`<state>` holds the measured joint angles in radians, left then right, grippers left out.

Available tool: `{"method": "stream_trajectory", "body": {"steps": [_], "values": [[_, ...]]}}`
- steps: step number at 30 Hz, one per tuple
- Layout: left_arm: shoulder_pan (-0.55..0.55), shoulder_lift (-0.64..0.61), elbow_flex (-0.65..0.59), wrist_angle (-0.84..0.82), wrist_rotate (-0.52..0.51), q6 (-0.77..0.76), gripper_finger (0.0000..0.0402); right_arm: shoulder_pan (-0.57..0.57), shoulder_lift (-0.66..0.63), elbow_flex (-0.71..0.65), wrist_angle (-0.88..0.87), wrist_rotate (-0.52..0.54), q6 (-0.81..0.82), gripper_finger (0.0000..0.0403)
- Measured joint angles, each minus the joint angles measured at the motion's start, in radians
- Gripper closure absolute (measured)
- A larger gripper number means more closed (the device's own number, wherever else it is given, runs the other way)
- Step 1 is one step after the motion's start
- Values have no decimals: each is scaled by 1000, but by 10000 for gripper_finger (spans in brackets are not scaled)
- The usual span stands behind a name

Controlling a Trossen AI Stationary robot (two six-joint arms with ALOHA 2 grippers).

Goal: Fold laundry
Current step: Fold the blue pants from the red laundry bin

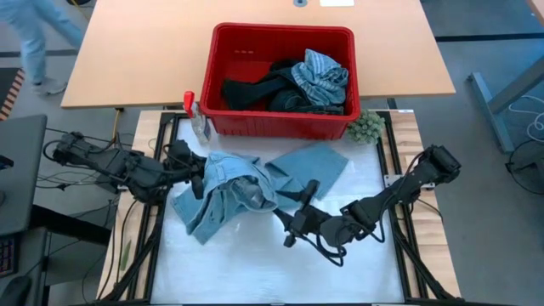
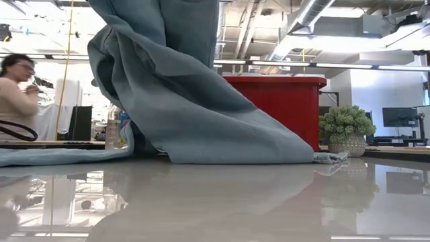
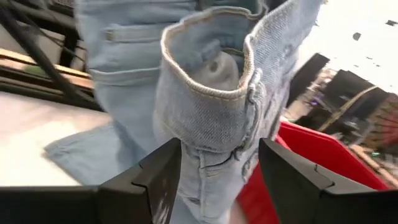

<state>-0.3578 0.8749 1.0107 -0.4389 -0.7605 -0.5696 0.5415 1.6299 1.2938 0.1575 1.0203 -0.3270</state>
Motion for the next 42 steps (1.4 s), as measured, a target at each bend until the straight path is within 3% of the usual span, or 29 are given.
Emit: {"method": "stream_trajectory", "body": {"steps": [6, 10, 18, 23, 27, 31, 34, 37, 42], "values": [[27, 1, 0, 1, 16, 1, 401, -31, 0, 0, 40, -92, 105, 175], [43, 2, 0, 1, 19, 1, 401, -68, 0, 0, 72, -162, 186, 204], [50, 8, 0, 2, 43, 7, 393, -87, 0, 0, 68, -172, 185, 370], [50, -3, 0, -44, 116, -22, 332, -82, 1, 37, 15, -140, 154, 370], [50, -33, 0, -197, 210, -124, 268, -102, -6, 128, -203, -160, 245, 370], [33, -80, 0, -438, 324, -265, 219, -153, -19, 258, -599, -313, 452, 370], [-13, -103, 0, -625, 341, -380, 201, -215, -21, 319, -800, -468, 562, 370], [-73, -114, -15, -708, 326, -479, 199, -282, -21, 315, -844, -618, 615, 370], [-163, -104, -130, -613, 421, -562, 200, -380, -20, 258, -778, -758, 635, 370]]}}
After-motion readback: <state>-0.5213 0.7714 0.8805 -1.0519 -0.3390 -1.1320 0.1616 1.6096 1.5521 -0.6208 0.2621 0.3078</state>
